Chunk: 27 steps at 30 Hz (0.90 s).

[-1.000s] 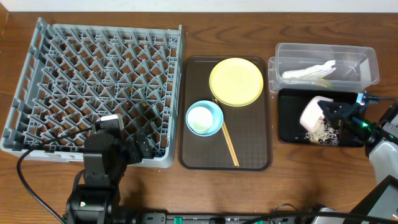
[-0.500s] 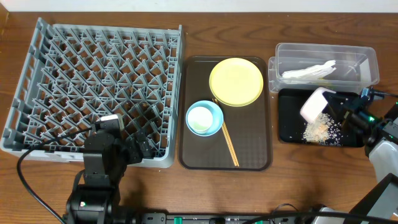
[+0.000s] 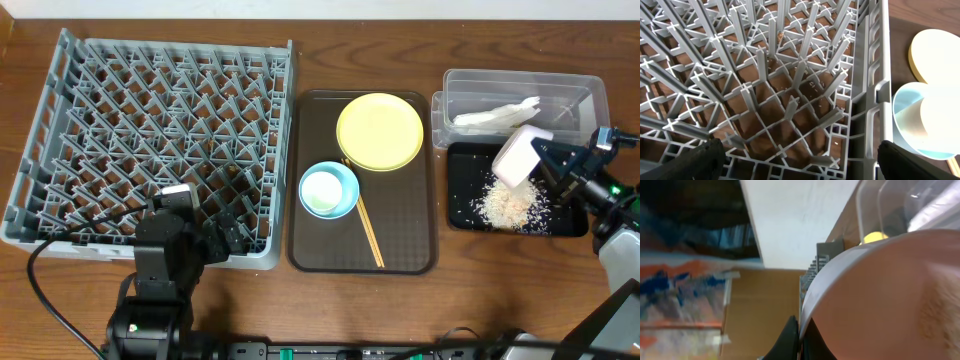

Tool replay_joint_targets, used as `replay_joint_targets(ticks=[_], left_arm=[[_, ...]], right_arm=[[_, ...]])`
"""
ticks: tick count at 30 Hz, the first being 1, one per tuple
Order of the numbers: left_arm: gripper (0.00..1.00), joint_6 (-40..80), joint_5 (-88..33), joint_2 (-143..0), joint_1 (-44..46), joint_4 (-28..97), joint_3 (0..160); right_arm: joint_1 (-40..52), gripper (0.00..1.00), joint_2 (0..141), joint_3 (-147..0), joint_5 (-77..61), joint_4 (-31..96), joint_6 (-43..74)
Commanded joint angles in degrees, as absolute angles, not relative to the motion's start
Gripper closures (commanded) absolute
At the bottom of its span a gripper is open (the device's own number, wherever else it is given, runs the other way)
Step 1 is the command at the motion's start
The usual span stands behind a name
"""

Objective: Sort waste into correct bins and load items into the dishwasher
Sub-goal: 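Tilt the bowl with the right gripper to pour rice onto the black tray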

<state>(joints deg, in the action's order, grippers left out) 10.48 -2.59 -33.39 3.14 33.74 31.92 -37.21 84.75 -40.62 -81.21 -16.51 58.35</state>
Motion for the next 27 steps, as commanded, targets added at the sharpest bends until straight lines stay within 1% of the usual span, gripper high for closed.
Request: replay_joint_targets(ticks=[1,9,23,27], left_arm=[[0.0,10.15,-1.89,-33.45,2.92,33.85,33.23],[0.0,10.13,-1.89,-33.45,2.92,33.85,33.23],[0.0,10.13,-1.89,-33.45,2.92,33.85,33.23],[0.0,10.15,-1.89,-33.45,2.92,33.85,33.23]], right_arm=[[-38.35,0.99,85.14,-40.69,-87.55,-16.78,50.94],[-38.33,0.99,85.14,-40.69,-89.21,-16.93,42.3],[-38.17,0.99,85.14,-40.69,-89.25,-16.95,30.35],[-38.2,0.99,85.14,-40.69,-89.21,-16.95,28.47]])
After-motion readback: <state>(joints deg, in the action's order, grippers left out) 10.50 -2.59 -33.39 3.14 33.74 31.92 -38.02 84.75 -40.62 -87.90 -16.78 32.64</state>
